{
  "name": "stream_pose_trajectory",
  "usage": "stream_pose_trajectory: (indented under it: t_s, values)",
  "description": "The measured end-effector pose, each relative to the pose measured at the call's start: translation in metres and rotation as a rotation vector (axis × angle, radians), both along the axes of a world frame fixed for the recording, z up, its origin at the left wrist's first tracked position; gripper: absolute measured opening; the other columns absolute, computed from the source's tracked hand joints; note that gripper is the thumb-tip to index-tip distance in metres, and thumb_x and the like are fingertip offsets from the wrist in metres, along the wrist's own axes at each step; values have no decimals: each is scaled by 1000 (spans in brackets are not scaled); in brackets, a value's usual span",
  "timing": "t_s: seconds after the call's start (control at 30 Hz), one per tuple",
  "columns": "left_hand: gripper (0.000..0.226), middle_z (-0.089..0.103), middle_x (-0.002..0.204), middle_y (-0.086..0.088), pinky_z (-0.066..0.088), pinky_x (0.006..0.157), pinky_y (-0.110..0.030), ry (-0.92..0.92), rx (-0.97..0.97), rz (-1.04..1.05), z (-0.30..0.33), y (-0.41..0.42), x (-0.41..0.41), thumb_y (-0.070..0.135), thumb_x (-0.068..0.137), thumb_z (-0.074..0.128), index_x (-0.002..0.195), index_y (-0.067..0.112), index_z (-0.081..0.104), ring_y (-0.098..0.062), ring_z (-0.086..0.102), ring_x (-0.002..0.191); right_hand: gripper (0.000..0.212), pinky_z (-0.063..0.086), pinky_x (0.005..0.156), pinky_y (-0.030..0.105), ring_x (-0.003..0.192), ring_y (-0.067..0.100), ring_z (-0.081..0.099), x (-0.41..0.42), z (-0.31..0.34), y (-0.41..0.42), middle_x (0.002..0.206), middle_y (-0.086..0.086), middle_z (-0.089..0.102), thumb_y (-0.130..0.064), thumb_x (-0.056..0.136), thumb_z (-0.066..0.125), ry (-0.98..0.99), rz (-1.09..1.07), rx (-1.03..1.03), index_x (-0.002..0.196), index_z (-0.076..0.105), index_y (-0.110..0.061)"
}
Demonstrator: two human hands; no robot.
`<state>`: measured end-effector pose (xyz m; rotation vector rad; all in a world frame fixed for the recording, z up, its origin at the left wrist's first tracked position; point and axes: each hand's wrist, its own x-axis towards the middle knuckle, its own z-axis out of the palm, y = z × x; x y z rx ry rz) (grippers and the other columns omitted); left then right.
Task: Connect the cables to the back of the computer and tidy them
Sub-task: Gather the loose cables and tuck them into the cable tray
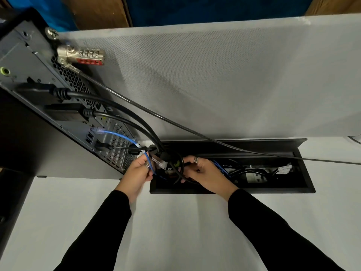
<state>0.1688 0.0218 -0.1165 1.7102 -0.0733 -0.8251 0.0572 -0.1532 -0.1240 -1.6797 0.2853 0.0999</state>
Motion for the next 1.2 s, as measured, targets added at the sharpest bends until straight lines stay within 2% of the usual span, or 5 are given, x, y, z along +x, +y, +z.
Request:
stream_pose_trajectory:
  t_s: [0.37, 0.73, 0.83, 1.0, 1.2]
  values:
    - [15, 65, 73, -6, 36, 63, -28, 184, -112, 197, 5, -21, 0, 3, 93, 44, 89, 7, 58, -17, 52, 70, 15, 42, 78, 8, 82, -4, 64, -17, 6, -18, 89, -18, 70, -15, 86, 64, -52, 208, -352, 99, 72, -19]
    - [21, 74, 75, 5, 51, 75, -19, -44, -61, -250, 12, -9, -7, 11, 72, 56, 72, 21, 75, -6, 67, 80, 8, 48, 73, 11, 75, -4, 64, 19, 12, -10, 76, -18, 72, -37, 79, 70, 209, 376, -376, 82, 74, -31]
    - [16, 61, 70, -9, 46, 57, -13, -100, -28, -297, 20, -14, -10, 14, 77, 49, 73, 2, 60, -9, 60, 66, 37, 52, 91, 35, 91, 10, 67, 24, 4, -4, 94, -5, 73, -55, 70, 66, 234, 390, -409, 96, 71, -30]
    - [26, 50, 71, -6, 38, 30, -10, 11, 171, -116, -13, -2, 1, -5, 95, 33, 84, 9, 52, -24, 49, 67, 40, 51, 82, 30, 90, 19, 64, 32, 9, 3, 94, 3, 72, -57, 73, 65, 209, 395, -631, 96, 70, -25]
    - [38, 65, 52, -2, 48, 68, -13, -238, -12, -168, -4, -3, -19, 14, 75, 33, 57, -7, 59, -8, 61, 59, 25, 49, 77, 32, 87, 27, 64, 41, 9, 12, 95, 8, 69, -39, 83, 62, 167, 469, -832, 97, 64, -19]
